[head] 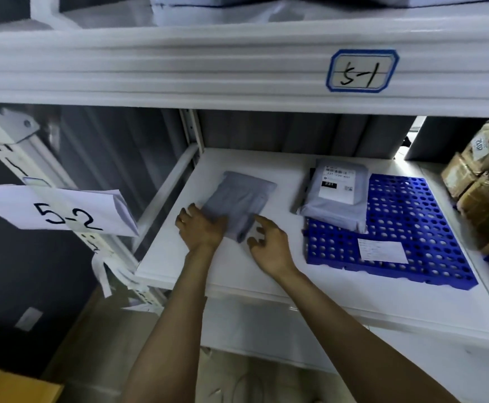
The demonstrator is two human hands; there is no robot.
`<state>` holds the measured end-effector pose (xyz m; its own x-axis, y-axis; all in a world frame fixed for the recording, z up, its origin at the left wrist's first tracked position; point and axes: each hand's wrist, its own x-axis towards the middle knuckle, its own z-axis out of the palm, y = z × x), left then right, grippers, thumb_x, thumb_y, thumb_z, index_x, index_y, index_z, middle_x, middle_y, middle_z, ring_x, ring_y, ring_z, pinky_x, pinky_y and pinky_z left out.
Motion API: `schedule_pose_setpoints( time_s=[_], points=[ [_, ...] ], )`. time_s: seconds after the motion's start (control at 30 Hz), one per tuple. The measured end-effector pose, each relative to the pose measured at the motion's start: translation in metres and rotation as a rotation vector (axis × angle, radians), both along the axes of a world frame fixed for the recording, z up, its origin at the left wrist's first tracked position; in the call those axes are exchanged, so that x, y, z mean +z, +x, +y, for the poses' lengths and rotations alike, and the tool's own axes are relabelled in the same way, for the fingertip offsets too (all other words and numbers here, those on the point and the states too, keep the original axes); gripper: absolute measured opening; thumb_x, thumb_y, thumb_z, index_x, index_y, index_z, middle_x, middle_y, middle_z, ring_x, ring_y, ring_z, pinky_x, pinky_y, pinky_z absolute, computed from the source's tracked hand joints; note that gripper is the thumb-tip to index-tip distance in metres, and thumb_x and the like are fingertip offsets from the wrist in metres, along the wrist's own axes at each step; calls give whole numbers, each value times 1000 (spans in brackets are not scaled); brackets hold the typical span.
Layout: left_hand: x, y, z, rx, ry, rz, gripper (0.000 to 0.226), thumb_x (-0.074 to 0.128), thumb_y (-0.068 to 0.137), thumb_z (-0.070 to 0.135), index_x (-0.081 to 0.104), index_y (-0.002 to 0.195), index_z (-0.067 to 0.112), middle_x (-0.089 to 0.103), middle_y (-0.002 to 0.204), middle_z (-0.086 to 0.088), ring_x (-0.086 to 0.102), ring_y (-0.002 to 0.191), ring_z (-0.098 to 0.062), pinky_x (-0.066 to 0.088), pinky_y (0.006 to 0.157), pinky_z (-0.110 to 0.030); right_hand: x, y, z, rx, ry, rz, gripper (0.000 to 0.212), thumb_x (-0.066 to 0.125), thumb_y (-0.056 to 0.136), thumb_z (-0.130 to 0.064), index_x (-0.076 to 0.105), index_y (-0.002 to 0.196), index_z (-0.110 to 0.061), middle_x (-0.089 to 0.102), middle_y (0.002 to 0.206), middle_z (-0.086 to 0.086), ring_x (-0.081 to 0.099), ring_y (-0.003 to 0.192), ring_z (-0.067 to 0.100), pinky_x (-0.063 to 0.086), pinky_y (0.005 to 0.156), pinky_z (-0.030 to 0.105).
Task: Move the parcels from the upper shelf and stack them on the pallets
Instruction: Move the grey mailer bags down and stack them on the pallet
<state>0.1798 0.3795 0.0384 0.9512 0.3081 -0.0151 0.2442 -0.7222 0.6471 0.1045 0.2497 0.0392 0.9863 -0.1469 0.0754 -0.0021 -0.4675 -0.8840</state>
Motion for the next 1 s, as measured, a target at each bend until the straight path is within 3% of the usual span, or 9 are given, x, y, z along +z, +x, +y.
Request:
schedule_pose_setpoints(
  time_s=[0.1,0.17,0.4,0.5,0.53,0.6,0.67,0.83,1.0],
  points=[
    [-6,6,7,-49,-85,40,92,70,82,40,19,149,3,27,151,-19,22,139,-36,26,111,-44,-4,6,12,30,-15,27,54,57,91,-6,43,142,-8,53,138,11,53,123,27,42,103,26],
    [-11,8,8,-73,-131,41,94,69,83,39,13,151,4,25,153,-19,22,140,-36,25,113,-44,-6,9,16,38,-28,42,55,57,92,-8,40,145,-10,54,138,11,53,121,26,38,97,17],
    [-19,13,11,-86,-203,8,94,68,85,38,11,151,3,25,154,-18,23,141,-36,25,114,-42,-11,12,26,29,-20,79,57,54,95,-15,34,148,-15,52,138,8,53,121,23,34,90,10],
    [-21,15,13,-96,-279,12,95,69,84,36,11,152,3,31,152,-18,30,139,-35,30,114,-42,-11,14,30,31,2,122,59,53,96,-19,29,150,-16,56,119,5,55,106,19,33,82,9],
    [-22,15,14,-97,-303,13,95,69,84,35,11,152,4,34,151,-19,32,138,-35,33,112,-43,-12,15,32,35,15,138,60,53,97,-21,28,151,-17,57,119,6,56,106,21,34,82,10],
    [-23,13,16,-104,-334,16,94,69,83,35,13,151,4,39,148,-19,37,135,-36,37,110,-44,-12,15,35,37,58,171,61,53,97,-24,25,151,-18,51,138,10,52,122,25,37,95,17],
    [-24,9,17,-112,-349,10,91,69,83,34,15,151,3,41,146,-19,39,133,-36,39,107,-44,-10,14,38,33,92,192,62,53,97,-27,24,152,-20,42,148,9,46,131,24,35,103,22],
    [-25,-3,10,-68,-292,-38,74,67,84,33,35,142,-1,44,137,-22,43,124,-38,40,99,-38,-10,7,39,-1,156,177,61,52,97,-27,25,151,-20,37,152,6,41,136,22,31,101,17],
    [-21,-9,5,-15,-366,-57,35,60,90,27,58,111,-1,51,117,-21,50,92,-28,39,74,-27,-1,1,30,-71,203,93,65,57,95,-24,25,151,-17,41,149,5,43,133,22,33,91,11]
  ],
)
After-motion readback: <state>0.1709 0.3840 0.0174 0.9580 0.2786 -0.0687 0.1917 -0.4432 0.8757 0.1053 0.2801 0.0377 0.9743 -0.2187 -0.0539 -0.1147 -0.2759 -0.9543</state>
